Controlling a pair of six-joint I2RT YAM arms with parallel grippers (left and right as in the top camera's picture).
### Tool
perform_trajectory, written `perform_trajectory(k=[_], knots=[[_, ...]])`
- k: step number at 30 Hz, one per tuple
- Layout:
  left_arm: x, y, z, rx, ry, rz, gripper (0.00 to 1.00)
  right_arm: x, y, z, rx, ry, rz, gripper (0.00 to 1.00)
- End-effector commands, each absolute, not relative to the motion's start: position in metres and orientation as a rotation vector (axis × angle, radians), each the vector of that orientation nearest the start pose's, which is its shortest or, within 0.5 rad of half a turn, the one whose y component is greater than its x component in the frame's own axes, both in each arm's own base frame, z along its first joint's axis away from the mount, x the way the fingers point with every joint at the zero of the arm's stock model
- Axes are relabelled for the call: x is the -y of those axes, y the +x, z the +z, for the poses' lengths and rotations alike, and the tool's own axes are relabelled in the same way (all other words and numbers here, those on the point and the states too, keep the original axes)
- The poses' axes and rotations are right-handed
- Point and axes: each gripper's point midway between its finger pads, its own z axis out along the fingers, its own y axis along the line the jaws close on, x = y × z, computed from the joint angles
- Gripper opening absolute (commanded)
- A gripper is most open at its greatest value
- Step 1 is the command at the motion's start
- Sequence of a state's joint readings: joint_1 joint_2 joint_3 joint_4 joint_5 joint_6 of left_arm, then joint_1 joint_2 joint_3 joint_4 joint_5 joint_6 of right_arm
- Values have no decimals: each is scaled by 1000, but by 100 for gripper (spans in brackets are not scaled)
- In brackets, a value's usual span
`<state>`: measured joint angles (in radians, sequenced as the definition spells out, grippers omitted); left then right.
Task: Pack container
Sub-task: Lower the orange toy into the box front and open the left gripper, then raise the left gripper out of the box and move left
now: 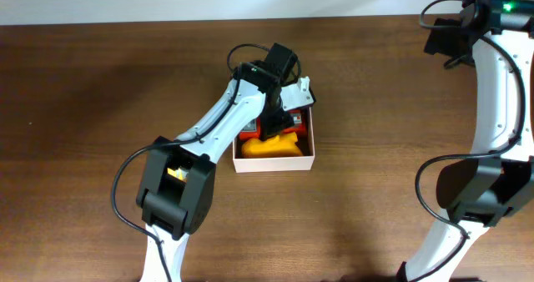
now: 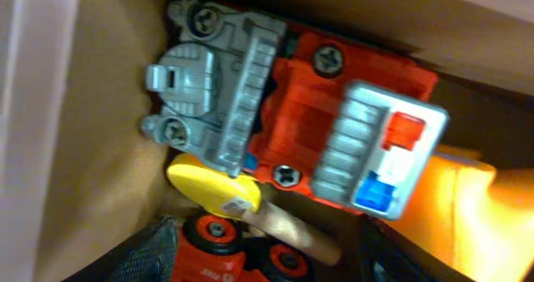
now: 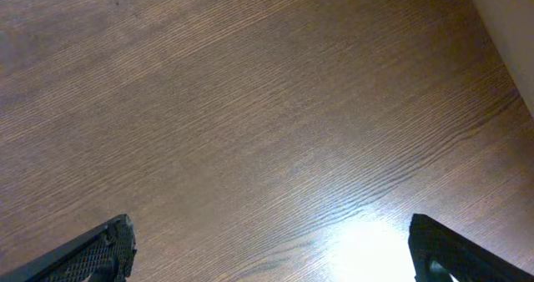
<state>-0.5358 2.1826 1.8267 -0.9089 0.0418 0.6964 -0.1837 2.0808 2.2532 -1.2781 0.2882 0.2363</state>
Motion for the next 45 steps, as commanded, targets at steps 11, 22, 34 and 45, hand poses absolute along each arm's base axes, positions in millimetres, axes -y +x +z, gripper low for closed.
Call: perform_trajectory(k=[11,22,34,45], knots=[[264,470,176,-2163,1424,57,71,138,469,234,-2561,652,-368,99],[154,444,246,-2549,803,44,99,138,469,234,-2561,652,-368,99],[53,367,185,-3127,316,78,99,138,469,234,-2561,652,-368,99],[46,323,82,-3358,178,119,99,138,469,234,-2561,652,-368,99]])
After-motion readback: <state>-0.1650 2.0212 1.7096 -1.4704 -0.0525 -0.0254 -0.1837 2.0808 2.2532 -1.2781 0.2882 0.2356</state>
